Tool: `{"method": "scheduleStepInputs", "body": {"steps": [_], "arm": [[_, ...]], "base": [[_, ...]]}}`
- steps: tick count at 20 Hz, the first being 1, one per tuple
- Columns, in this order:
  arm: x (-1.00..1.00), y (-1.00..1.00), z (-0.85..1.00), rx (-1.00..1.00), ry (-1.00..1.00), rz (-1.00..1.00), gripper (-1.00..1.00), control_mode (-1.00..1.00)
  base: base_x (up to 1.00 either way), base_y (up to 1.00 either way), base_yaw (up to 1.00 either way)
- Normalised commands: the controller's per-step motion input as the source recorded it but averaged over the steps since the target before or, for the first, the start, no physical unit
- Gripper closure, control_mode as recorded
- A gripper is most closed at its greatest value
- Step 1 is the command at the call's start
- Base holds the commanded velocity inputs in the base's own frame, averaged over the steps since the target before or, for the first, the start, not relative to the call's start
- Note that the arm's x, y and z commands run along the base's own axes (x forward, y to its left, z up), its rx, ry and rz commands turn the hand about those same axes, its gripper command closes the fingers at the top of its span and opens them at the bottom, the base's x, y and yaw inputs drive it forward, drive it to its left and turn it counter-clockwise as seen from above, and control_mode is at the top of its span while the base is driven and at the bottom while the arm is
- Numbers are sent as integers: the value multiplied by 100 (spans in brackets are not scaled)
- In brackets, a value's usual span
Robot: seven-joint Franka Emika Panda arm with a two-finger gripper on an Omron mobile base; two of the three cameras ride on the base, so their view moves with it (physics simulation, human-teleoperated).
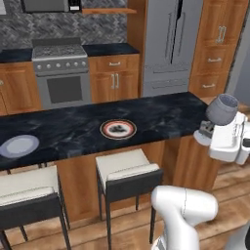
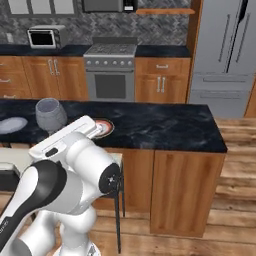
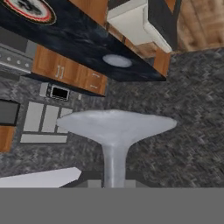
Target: Retrieve the wine glasses from the counter and place one next to each plate.
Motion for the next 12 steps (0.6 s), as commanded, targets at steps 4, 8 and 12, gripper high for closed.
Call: {"method": "scheduleStepInputs", "body": {"steps": [4, 8, 12], "arm": [[0, 0, 0, 0, 0, 0, 100, 100], [0, 0, 0, 0, 0, 0, 100, 100], [0, 0, 0, 0, 0, 0, 100, 100]], "base": [[43, -11, 0], [82, -12, 0], [97, 0, 4]]}}
